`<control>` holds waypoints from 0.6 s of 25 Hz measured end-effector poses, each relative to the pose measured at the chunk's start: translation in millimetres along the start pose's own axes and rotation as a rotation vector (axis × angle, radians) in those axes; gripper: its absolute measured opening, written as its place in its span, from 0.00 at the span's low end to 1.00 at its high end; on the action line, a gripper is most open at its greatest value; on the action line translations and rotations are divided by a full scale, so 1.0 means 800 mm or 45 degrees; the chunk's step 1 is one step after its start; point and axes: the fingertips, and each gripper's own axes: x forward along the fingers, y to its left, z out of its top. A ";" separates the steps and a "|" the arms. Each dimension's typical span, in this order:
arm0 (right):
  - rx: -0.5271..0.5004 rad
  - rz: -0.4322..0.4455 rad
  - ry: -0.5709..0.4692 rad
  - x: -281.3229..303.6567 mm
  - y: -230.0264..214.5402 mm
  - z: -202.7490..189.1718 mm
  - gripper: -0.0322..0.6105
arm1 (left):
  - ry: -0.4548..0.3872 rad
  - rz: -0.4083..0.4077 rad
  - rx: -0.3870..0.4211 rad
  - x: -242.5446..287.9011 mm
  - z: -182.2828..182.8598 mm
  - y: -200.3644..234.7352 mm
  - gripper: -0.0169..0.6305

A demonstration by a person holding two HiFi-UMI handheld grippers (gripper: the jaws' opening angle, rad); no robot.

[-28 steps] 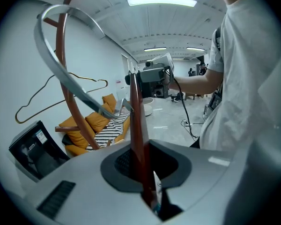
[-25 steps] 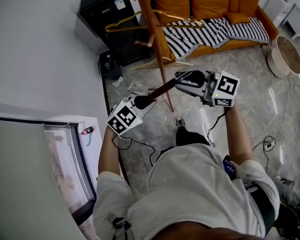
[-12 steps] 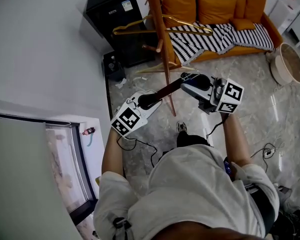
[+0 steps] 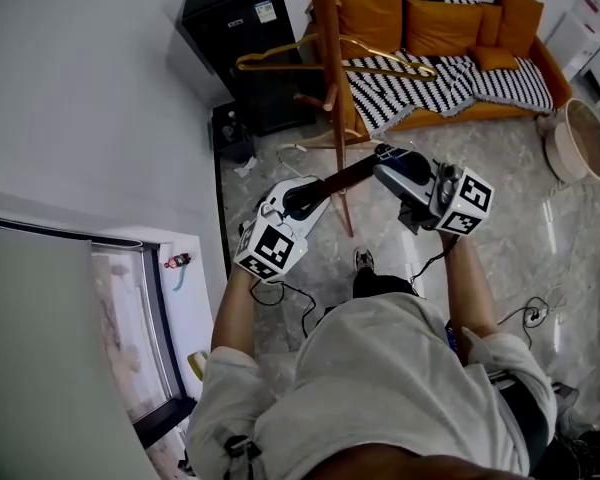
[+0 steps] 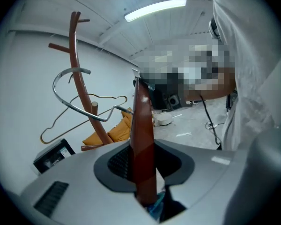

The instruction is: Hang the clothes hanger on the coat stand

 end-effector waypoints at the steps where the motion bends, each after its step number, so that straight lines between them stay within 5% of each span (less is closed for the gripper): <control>1: 0.000 -0.012 -0.012 -0.001 -0.003 0.003 0.22 | 0.007 0.037 0.028 0.002 0.002 0.005 0.18; 6: 0.022 -0.094 -0.078 -0.011 -0.018 0.015 0.22 | 0.005 0.193 0.147 0.012 0.016 0.020 0.19; 15: 0.051 -0.133 -0.117 -0.019 -0.028 0.015 0.22 | 0.041 0.310 0.284 0.019 0.016 0.026 0.21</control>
